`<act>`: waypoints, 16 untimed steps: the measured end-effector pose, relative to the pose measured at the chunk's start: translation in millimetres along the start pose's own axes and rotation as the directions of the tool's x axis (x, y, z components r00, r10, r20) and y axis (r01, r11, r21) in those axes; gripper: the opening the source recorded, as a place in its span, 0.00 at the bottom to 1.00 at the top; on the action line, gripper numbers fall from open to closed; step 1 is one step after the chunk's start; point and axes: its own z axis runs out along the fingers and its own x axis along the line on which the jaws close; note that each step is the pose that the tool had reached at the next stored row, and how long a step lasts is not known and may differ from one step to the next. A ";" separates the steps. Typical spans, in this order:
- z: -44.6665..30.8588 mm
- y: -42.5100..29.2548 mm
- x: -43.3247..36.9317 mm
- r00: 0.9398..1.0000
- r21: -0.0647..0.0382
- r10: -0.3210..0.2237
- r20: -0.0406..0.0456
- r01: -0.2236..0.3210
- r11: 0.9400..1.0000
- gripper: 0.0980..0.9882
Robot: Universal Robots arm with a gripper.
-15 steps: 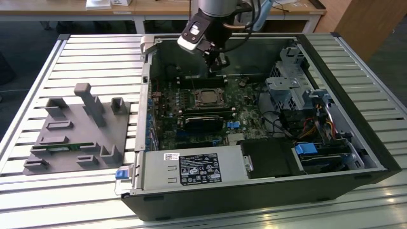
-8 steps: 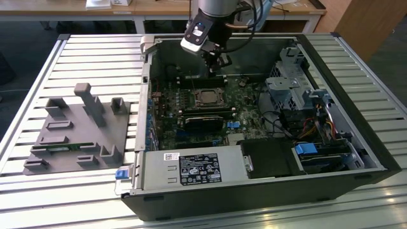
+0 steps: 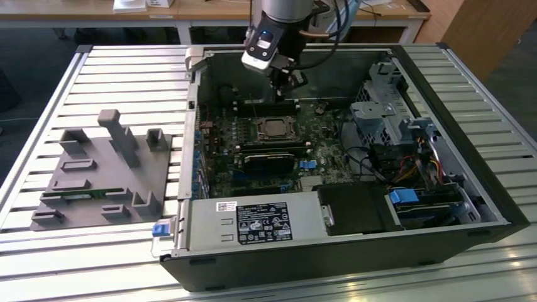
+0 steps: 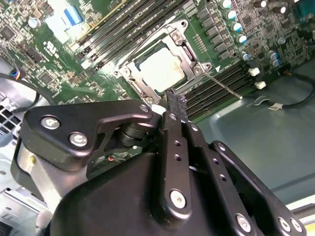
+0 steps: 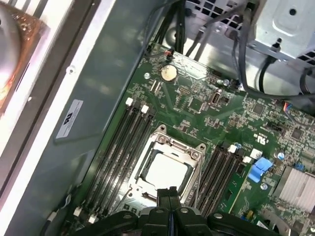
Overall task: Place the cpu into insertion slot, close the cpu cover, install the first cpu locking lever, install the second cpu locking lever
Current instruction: 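Install the first cpu locking lever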
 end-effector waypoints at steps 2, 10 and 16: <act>0.0 0.0 0.0 1.000 0.000 -0.015 0.000 0.015 1.000 0.01; 0.2 0.0 0.0 0.997 0.001 -0.076 -0.001 0.076 0.997 0.01; 1.1 0.0 0.0 0.983 0.003 -0.181 -0.004 0.181 0.983 0.01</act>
